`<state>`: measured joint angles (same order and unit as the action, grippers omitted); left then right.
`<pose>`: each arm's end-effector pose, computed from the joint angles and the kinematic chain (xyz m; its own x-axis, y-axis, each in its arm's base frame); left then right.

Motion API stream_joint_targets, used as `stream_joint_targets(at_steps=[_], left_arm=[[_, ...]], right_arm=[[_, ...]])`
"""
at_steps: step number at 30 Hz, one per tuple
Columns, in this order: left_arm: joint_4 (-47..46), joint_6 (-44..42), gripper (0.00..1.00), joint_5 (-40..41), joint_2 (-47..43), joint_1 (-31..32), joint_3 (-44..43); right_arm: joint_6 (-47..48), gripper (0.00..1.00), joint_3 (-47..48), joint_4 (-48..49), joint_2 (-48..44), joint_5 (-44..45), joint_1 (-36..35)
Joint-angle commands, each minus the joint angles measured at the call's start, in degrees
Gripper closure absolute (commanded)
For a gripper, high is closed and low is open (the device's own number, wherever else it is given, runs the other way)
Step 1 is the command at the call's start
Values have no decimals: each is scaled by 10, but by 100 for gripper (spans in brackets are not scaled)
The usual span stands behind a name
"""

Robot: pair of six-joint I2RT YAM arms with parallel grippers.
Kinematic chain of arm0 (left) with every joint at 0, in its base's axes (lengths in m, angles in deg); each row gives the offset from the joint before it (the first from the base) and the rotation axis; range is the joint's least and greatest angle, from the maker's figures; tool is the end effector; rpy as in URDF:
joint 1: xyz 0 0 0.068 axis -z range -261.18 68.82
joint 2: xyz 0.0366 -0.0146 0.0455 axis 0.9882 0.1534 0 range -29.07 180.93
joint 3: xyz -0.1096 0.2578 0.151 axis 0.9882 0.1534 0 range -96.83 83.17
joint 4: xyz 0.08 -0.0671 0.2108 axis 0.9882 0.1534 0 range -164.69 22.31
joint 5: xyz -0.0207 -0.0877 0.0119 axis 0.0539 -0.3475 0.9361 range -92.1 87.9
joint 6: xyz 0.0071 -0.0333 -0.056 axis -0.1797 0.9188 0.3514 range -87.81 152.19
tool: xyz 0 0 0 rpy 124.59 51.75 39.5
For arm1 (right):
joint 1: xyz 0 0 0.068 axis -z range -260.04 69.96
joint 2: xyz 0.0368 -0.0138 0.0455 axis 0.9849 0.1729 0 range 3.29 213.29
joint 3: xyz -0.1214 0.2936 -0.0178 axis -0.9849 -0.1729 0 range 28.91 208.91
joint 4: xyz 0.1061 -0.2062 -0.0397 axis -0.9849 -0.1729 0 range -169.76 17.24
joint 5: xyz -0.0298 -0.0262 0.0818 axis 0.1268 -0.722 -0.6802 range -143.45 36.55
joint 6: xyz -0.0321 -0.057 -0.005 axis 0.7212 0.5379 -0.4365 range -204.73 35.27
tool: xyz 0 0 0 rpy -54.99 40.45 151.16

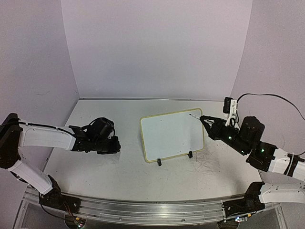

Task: Write a sentence on the whiteboard
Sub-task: Place the pen cap at the center of the board.

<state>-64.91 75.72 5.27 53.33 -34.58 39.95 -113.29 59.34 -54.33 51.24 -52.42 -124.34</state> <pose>0.1884 -0.1895 0.2367 -0.8321 -0.1141 -0.5427 0.1236 0.9158 -0.3821 0.1168 0.1127 0.3381 -0.3176 0.3579 -0.8781 -0.6074 0.6343 0.4782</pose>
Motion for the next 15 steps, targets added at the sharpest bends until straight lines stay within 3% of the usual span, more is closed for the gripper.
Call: stream_joint_targets(at_steps=[1,9,15], left_arm=[[11,-51,100,123,40,5,-28],[-154,-117,97,203,59,7,28],[-186,-125,95,237,109,6,35]], right_arm=[[9,100,12,-1,-4,14,0],[-1,100,2,-7,-26,19,1],[1,100,7,-17,-32,21,1]])
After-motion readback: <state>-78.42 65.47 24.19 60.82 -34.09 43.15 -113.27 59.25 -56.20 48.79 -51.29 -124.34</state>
